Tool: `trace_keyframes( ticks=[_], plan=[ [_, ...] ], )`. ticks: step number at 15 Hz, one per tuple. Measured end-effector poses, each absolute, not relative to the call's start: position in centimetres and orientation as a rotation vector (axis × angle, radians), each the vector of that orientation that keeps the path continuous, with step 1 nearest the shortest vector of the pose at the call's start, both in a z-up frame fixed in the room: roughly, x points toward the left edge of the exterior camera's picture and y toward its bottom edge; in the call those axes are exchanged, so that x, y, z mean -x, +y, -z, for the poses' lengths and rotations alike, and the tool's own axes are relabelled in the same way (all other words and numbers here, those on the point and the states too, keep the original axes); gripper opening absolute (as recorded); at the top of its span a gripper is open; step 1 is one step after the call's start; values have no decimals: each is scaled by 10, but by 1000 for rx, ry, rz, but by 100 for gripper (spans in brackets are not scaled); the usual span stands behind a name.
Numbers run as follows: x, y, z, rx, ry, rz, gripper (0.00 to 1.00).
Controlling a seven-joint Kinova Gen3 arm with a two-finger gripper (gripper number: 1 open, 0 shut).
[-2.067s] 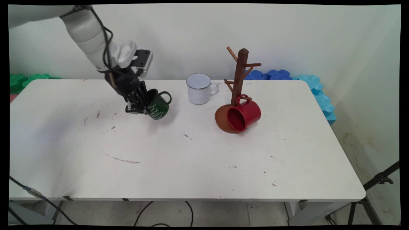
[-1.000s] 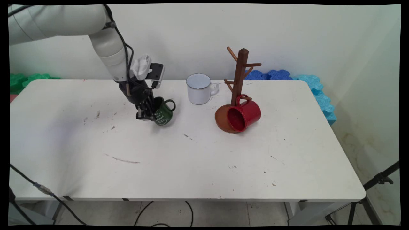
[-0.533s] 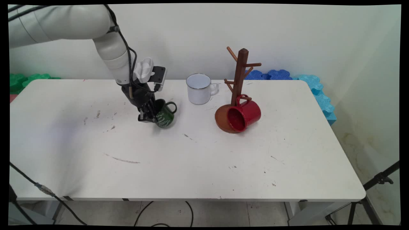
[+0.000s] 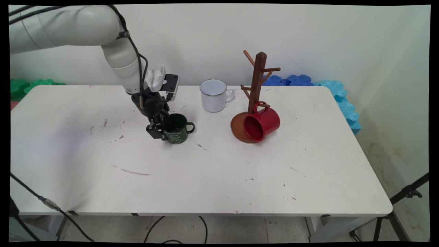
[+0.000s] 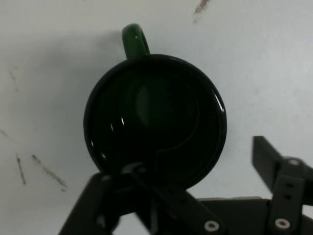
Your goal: Place the picked object on the table
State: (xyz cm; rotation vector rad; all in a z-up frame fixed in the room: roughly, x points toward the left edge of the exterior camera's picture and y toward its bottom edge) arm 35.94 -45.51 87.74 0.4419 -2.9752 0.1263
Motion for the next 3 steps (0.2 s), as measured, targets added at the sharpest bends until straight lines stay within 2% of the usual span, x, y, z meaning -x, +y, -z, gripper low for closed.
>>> trace_keyframes(
  ticks=[3],
  plan=[
    [-359,-454,-876,-440,-2971,-123,100]
  ],
)
